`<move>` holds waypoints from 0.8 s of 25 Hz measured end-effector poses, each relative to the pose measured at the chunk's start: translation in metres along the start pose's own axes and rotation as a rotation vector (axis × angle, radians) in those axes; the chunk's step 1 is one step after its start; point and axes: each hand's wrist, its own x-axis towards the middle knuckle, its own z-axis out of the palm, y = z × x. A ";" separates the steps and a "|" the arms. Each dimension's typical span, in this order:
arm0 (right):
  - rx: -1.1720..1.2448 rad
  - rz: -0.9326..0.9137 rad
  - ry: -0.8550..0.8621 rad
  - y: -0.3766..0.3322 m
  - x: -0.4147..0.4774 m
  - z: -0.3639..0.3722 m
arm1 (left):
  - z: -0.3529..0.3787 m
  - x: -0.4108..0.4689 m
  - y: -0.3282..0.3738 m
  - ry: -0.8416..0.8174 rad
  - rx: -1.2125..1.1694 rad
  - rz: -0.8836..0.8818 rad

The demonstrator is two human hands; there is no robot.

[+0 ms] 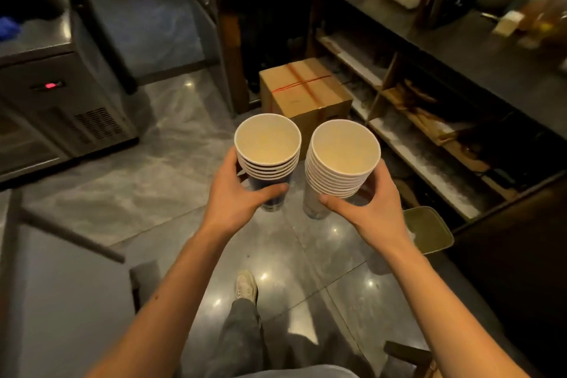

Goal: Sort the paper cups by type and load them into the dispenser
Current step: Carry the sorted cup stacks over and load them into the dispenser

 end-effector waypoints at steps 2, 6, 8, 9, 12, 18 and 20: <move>-0.018 0.018 0.068 0.002 0.041 0.006 | 0.002 0.057 -0.002 -0.056 -0.015 0.038; -0.018 0.098 0.234 0.002 0.123 0.015 | 0.007 0.171 0.004 -0.174 -0.023 0.114; -0.041 0.122 0.283 0.004 0.159 0.015 | 0.018 0.224 0.009 -0.227 -0.018 0.154; -0.041 0.151 0.315 0.007 0.176 0.013 | 0.028 0.249 0.012 -0.260 -0.020 0.163; -0.071 0.180 0.410 0.021 0.215 -0.002 | 0.065 0.307 0.016 -0.355 -0.025 0.210; -0.086 0.231 0.525 0.083 0.305 -0.064 | 0.175 0.411 0.025 -0.509 -0.037 0.254; -0.073 0.260 0.562 0.105 0.340 -0.098 | 0.224 0.447 0.033 -0.535 -0.039 0.240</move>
